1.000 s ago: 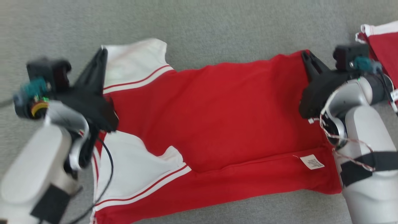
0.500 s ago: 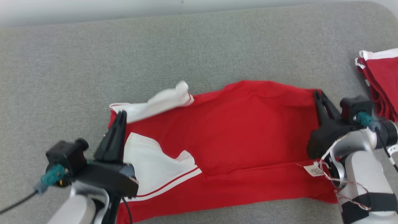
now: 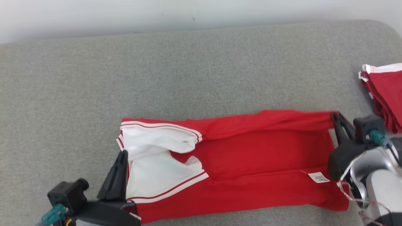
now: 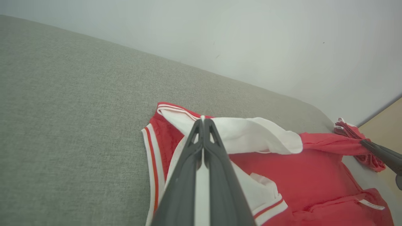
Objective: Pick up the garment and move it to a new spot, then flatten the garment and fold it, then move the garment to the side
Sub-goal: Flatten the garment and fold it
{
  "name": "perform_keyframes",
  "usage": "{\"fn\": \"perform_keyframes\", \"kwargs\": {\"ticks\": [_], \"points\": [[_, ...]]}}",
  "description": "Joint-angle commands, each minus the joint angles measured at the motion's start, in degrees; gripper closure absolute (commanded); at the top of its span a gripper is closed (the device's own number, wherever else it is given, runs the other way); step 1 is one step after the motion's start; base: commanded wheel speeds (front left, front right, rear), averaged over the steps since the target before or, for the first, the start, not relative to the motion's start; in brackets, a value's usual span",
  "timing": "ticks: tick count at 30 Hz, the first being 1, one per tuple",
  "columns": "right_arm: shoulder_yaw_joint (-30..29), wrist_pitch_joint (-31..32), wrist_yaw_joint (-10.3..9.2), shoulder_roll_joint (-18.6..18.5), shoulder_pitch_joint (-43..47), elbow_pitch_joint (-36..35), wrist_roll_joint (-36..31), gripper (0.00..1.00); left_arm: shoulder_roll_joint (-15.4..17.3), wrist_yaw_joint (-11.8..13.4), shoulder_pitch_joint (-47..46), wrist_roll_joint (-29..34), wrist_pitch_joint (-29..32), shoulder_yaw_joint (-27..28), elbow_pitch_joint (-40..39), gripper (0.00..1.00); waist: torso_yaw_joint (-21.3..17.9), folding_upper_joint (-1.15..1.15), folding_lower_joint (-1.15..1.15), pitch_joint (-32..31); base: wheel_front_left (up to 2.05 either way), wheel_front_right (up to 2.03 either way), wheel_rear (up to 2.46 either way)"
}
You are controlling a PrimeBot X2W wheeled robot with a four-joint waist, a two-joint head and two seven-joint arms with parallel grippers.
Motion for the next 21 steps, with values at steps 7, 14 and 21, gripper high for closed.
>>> {"fn": "perform_keyframes", "kwargs": {"ticks": [7, 14, 21], "points": [[1.4, 2.0, -0.14, -3.0, 5.7, -3.5, 2.0, 1.0, 0.0, 1.0, 5.1, -1.9, -0.4, 0.4, -0.7, 1.0, 0.6, 0.0, 0.01, -2.3, 0.0, 0.0, 0.0], [1.6, 5.4, -0.14, -4.0, 10.2, -7.6, 3.3, 1.0, -0.3, 0.9, 6.8, -2.3, 0.4, -1.0, 0.3, 1.0, 0.7, 0.0, 0.01, -2.7, 0.0, 0.0, 0.0], [2.5, 7.5, -0.14, -5.2, 11.7, -8.8, 3.5, 1.0, -0.2, 1.5, 7.4, -1.6, 1.9, -2.7, 2.8, 1.0, 0.2, 0.0, 0.01, -2.6, 0.0, 0.0, 0.0]]}}
